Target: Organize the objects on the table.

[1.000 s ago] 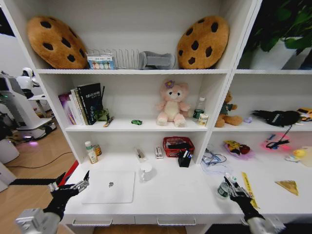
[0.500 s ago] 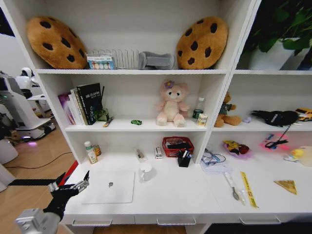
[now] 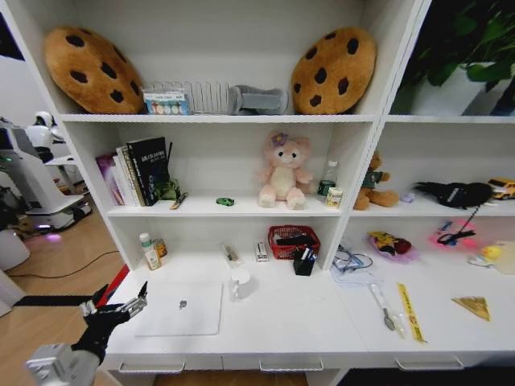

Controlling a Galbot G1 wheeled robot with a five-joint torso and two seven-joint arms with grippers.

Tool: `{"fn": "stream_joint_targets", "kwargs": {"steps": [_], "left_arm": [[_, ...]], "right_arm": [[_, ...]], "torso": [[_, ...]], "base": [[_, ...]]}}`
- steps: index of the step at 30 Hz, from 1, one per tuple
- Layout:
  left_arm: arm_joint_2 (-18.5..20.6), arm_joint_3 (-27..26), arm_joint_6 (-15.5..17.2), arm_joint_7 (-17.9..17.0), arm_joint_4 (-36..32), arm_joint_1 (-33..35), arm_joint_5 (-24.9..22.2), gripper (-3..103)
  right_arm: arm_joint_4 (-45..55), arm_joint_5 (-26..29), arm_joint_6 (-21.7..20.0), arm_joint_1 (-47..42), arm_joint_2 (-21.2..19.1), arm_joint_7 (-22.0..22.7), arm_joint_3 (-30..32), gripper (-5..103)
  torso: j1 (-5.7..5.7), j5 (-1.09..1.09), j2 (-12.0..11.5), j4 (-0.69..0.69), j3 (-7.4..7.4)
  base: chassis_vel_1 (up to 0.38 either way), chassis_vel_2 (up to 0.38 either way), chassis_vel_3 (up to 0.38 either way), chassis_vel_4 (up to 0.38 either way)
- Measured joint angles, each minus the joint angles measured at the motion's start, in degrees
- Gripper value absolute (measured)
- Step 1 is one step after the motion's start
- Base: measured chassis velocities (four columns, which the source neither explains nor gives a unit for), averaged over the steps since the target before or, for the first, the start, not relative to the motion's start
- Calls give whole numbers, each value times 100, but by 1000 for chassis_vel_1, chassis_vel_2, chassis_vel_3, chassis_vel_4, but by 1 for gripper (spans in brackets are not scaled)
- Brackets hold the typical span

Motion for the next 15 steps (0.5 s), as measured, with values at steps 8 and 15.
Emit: {"fn": "stream_joint_targets", "kwargs": {"steps": [8,15], "left_arm": [[0,0,0,1,0,0,0,100],[0,0,0,1,0,0,0,100]], "right_arm": [[-1263,453,-745,1004,-187,109,203,26],[-1435,611,-1037,1408,-187,125,312,26]], "torso": [[0,-2,0,-2,0],[1,0,0,-1,0]], "base": [[0,0,0,0],[0,0,0,0]]}}
